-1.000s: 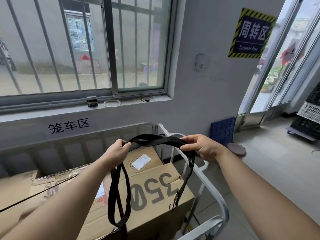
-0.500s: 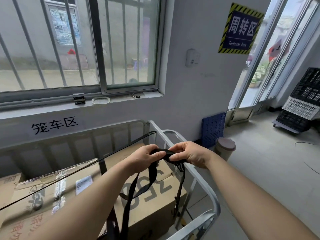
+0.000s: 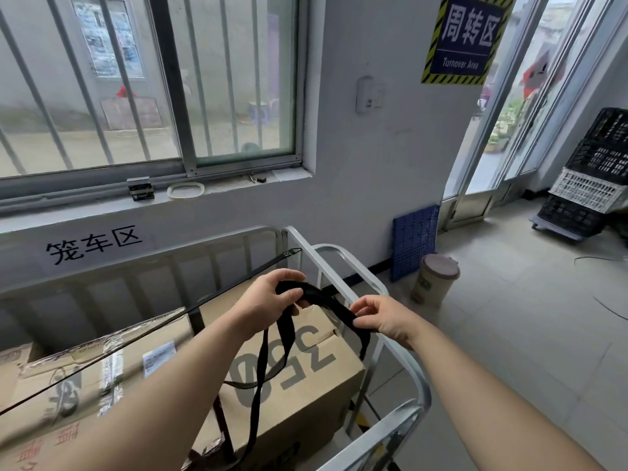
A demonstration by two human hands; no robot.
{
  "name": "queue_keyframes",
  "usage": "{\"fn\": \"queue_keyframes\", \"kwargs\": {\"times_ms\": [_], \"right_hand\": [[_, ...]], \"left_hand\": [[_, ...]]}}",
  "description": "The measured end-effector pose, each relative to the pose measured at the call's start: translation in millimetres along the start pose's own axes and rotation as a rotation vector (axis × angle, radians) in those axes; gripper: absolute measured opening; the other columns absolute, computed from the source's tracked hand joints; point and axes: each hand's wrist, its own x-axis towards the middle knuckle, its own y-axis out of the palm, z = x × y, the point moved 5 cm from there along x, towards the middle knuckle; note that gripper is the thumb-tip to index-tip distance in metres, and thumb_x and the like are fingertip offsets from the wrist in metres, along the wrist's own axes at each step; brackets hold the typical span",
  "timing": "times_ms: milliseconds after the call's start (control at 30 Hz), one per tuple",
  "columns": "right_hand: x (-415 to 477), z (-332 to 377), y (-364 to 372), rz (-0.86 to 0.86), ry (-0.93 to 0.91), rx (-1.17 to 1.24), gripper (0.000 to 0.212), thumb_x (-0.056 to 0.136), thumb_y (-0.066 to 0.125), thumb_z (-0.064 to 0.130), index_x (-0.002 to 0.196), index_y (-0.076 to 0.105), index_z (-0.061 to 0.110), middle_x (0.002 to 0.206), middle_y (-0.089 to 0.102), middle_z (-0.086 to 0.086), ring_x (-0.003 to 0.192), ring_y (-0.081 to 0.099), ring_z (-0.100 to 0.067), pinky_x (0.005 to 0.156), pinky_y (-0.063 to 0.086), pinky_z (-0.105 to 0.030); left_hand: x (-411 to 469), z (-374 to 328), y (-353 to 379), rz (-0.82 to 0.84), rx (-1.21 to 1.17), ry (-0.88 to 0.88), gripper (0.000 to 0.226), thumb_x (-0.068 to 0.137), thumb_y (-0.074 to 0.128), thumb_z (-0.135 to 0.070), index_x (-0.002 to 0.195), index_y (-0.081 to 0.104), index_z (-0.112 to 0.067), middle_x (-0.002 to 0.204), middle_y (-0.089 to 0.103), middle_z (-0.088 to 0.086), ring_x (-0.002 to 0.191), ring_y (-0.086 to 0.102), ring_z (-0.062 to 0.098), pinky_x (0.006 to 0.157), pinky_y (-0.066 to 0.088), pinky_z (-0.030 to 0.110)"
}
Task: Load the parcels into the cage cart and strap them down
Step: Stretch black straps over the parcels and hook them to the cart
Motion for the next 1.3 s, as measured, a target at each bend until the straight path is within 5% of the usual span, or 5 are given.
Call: {"fn": "queue_keyframes", "kwargs": {"times_ms": [467,567,733,933,1300], "right_hand": [[-14.1,-50.1,-9.7,-0.046,0.209,-0.290,0.010,0.092,0.063,0.024,0.091,0.065,0.014,0.087,0.066,-0.001,0.079,0.060,-0.012,0.071,0.044,-0.023],[-15.4,-60.7,-8.4,-0.128,0.300,-0.047,0.013,0.097,0.053,0.016,0.085,0.055,0.012,0.080,0.060,-0.006,0.064,0.058,-0.014,0.058,0.050,-0.024],[-14.8,-89.8,-0.5,-0.287,0.398,0.331,0.012,0.094,0.054,0.003,0.084,0.060,0.000,0.106,0.064,-0.027,0.091,0.066,-0.028,0.085,0.056,-0.035],[-16.5,-100.7,12.8,-0.425,0.420,0.826,0.011,0.092,0.058,0.002,0.093,0.057,-0.009,0.086,0.063,-0.021,0.075,0.065,-0.028,0.062,0.060,-0.037],[-2.4,-141.6,43.4,-0.467,0.674,0.925,0.010,0.094,0.049,-0.003,0.092,0.056,0.003,0.086,0.066,-0.009,0.072,0.060,-0.017,0.051,0.040,-0.028]], "left_hand": [[6.8,32.3,-20.0,-0.230,0.295,-0.114,0.015,0.094,0.060,-0.025,0.091,0.064,-0.011,0.078,0.071,0.000,0.077,0.068,0.022,0.068,0.052,0.033],[6.4,36.9,-12.2,-0.195,0.344,-0.136,0.015,0.094,0.061,-0.025,0.090,0.064,-0.011,0.079,0.071,0.003,0.072,0.065,0.023,0.060,0.047,0.029],[3.8,50.0,-6.8,-0.157,0.362,-0.181,0.008,0.090,0.063,-0.019,0.088,0.068,-0.013,0.077,0.072,0.007,0.063,0.059,0.018,0.059,0.047,0.029],[0.0,61.7,-5.6,-0.053,0.369,-0.256,0.006,0.085,0.069,-0.017,0.084,0.074,-0.014,0.080,0.072,0.007,0.063,0.056,0.015,0.055,0.045,0.023],[1.5,88.9,-4.6,-0.034,0.394,-0.336,0.008,0.087,0.063,-0.015,0.087,0.071,-0.015,0.086,0.073,0.010,0.069,0.060,0.017,0.060,0.048,0.028]]}}
